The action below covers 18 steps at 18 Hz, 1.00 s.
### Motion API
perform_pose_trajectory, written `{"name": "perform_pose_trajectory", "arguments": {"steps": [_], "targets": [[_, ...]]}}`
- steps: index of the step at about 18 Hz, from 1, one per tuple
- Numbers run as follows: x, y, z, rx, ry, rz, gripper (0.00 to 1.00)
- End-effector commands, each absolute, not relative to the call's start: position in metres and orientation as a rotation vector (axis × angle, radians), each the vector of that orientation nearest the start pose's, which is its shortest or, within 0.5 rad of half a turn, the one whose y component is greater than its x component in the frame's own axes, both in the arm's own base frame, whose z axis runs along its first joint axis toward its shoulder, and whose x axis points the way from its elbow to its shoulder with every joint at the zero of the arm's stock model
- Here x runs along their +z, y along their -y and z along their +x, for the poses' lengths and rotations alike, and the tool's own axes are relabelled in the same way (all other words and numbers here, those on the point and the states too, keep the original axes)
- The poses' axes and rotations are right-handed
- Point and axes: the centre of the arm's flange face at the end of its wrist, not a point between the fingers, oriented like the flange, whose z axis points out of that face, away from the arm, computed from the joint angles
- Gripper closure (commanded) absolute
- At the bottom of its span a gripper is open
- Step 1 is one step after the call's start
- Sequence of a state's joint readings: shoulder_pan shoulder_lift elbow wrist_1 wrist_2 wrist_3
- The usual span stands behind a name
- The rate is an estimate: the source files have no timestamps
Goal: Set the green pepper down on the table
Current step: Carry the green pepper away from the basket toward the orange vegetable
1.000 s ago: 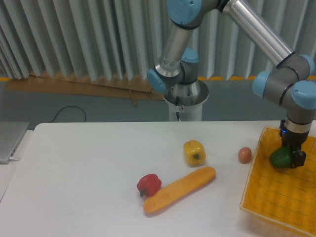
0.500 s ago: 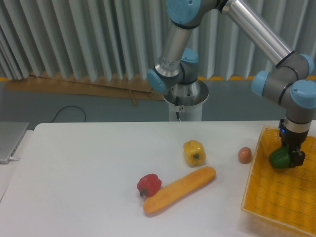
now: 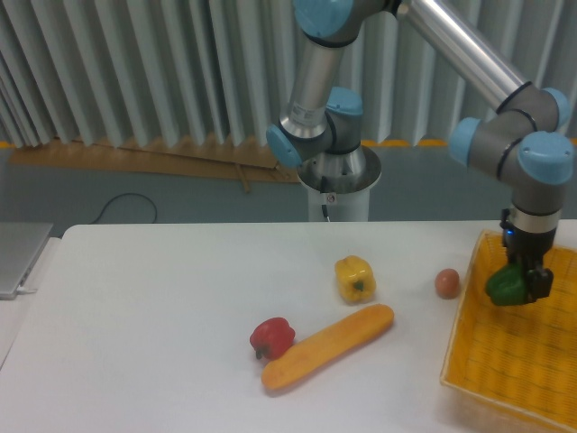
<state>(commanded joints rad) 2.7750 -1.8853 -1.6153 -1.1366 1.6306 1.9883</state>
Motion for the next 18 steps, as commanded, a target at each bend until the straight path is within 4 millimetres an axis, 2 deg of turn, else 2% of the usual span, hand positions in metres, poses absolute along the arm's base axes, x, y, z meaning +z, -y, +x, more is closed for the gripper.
{"name": "perform_pose_trajectory", "arguments": {"steps": [2,4,7,10,12,18], "targets": [[0.346,-0.349,-0.507,0.125,-1.172,-2.948,0.38],[0.349,-0.357,-0.498,0.112,-1.098,-2.930,0.38],[0.351,-0.381,-0.477,0.081,-1.058,-2.907,0.38],[0.373,-0.394,-0.453,0.085,-0.996,-2.890,0.38],[0.380,-0.402,-0.439,0.066,-0.981,-2.889,0.38],[0.382,-0.446,-0.401,0.061,-0.815,-2.928,0.38]]}}
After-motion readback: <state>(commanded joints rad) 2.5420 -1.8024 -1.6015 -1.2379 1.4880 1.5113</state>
